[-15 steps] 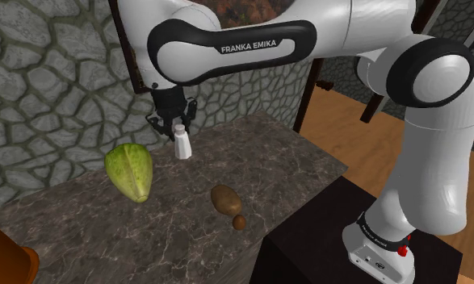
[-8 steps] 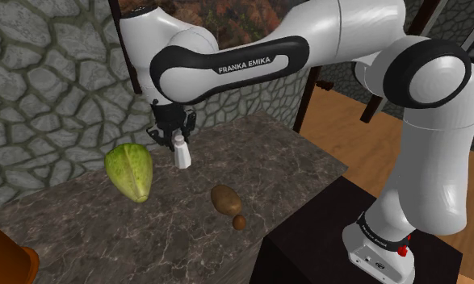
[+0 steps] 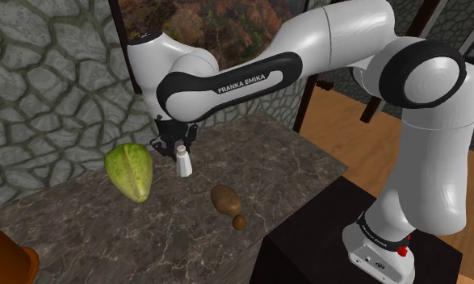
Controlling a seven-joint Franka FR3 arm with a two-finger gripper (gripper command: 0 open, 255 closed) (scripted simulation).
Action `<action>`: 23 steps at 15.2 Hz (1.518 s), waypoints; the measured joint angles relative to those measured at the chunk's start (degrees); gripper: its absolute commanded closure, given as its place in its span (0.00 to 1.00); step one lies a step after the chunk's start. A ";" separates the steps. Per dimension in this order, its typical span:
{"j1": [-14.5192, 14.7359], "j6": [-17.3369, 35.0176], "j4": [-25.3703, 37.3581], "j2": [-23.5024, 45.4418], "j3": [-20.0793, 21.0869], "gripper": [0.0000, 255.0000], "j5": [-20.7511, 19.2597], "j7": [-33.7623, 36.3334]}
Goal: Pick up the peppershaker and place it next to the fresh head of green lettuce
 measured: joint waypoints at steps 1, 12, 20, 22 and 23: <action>0.03 0.64 -0.41 0.27 -0.05 1.00 -0.13 0.17; 0.03 7.54 -5.27 2.59 -0.67 1.00 -1.53 1.71; 0.47 12.30 -7.32 5.57 -1.42 1.00 -3.07 3.15; 0.52 13.51 -7.80 6.35 -1.65 1.00 -3.47 3.42; 0.54 14.03 -8.05 6.65 -1.75 1.00 -3.63 3.54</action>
